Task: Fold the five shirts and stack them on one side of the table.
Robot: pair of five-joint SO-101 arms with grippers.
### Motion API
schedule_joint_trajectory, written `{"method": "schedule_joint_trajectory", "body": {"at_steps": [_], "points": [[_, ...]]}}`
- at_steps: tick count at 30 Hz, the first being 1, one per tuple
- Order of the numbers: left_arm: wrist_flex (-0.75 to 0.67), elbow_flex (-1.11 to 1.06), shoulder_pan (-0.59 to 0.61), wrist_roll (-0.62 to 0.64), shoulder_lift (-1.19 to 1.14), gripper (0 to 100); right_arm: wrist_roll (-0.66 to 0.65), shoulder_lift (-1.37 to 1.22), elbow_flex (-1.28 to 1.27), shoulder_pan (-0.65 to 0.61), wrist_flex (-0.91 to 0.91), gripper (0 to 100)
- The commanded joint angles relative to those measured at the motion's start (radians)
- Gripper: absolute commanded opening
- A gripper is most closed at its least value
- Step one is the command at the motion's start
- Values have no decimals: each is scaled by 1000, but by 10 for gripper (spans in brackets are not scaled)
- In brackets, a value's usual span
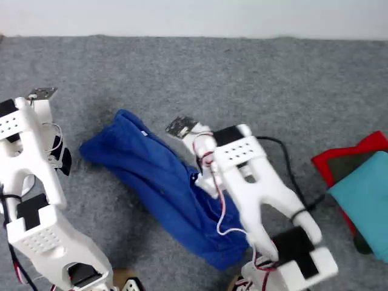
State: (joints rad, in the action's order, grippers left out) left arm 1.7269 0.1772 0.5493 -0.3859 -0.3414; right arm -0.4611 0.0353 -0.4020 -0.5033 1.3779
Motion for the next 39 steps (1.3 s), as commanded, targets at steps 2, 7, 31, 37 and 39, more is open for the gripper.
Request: {"method": "schedule_joint_trajectory", "body": {"at_steps": [2, 7, 31, 37, 39], "points": [[-35, 151, -25, -2, 55, 105, 12, -33, 63, -162, 59, 233], [-51, 248, -126, -2, 55, 105, 44, -33, 78, -200, 97, 233], [26, 662, -305, -442, -463, 261, -37, -31, 189, 374, 199, 233], [26, 662, -313, -451, -582, 254, -83, -31, 189, 441, 236, 233], [26, 662, -310, -451, -618, 254, -98, -31, 189, 467, 237, 233]]}}
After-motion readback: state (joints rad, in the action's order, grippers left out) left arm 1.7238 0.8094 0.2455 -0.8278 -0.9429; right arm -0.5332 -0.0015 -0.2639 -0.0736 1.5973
